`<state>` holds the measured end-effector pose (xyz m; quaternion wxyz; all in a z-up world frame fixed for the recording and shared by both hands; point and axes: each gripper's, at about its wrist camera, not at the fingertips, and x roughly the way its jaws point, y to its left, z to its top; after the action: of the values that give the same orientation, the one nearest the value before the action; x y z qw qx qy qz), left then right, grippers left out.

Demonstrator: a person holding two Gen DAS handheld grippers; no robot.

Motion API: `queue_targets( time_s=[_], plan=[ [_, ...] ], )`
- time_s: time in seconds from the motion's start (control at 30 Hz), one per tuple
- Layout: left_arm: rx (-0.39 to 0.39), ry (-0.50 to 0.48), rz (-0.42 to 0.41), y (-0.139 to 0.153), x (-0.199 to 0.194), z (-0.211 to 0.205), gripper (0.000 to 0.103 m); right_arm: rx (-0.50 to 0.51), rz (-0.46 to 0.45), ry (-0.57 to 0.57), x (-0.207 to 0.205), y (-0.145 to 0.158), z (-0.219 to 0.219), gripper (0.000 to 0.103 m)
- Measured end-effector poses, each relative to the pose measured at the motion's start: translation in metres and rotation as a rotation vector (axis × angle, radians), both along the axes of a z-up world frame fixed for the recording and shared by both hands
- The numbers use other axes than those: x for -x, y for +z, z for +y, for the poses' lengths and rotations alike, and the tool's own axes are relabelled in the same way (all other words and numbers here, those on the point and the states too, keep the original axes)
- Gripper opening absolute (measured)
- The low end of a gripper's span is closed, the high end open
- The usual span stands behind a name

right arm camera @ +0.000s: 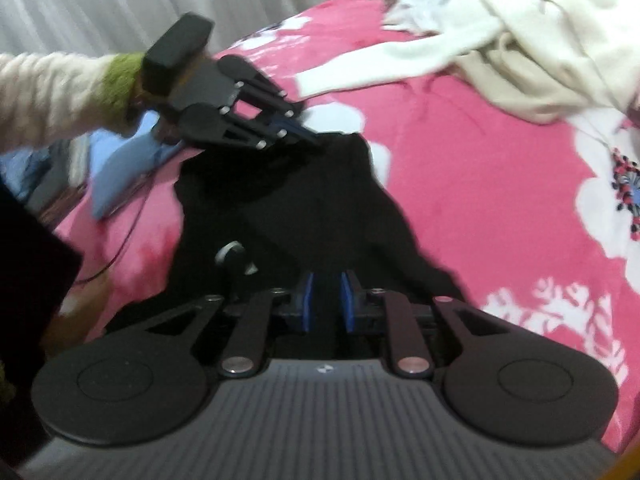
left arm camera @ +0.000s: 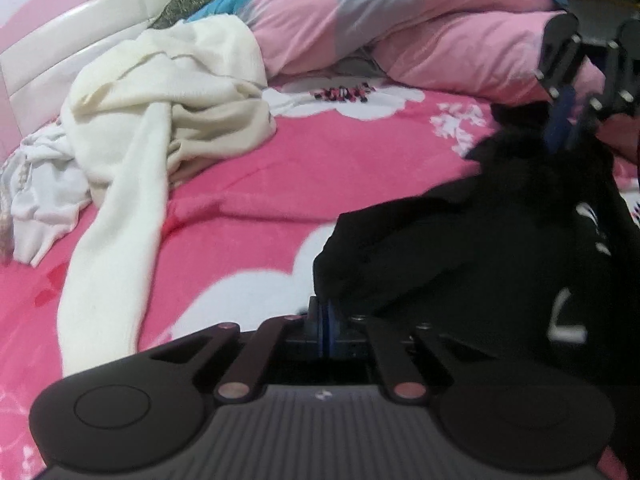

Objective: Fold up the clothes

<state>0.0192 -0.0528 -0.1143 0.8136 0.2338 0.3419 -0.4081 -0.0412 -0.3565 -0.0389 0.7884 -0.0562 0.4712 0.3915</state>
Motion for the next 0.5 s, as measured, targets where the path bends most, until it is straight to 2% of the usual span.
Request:
queue_targets(
  time_s=[0.17, 0.2, 0.23, 0.3, 0.4, 0.5],
  plan=[
    [-0.047, -0.001, -0.002, -0.005, 0.008, 0.009, 0.003, 0.079, -0.031, -0.132, -0.018, -0.002, -0.028, 0.024],
    [-0.047, 0.000, -0.003, -0.006, 0.009, 0.010, 0.003, 0.094, -0.043, -0.152, -0.023, -0.003, -0.034, 0.030],
    [-0.045, 0.004, -0.003, -0.006, 0.010, 0.010, 0.003, 0.107, -0.046, -0.170, -0.030, -0.007, -0.039, 0.045],
    [-0.044, 0.010, 0.002, -0.007, 0.009, 0.010, 0.003, 0.124, -0.021, -0.215, -0.046, -0.020, -0.051, 0.059],
    [-0.041, 0.015, 0.009, -0.010, 0.007, 0.011, 0.003, 0.131, 0.019, -0.303, -0.070, -0.037, -0.068, 0.059],
    [-0.033, 0.022, 0.016, -0.011, 0.006, 0.013, 0.003, 0.070, 0.081, -0.361, -0.080, -0.053, -0.074, 0.057]
  ],
)
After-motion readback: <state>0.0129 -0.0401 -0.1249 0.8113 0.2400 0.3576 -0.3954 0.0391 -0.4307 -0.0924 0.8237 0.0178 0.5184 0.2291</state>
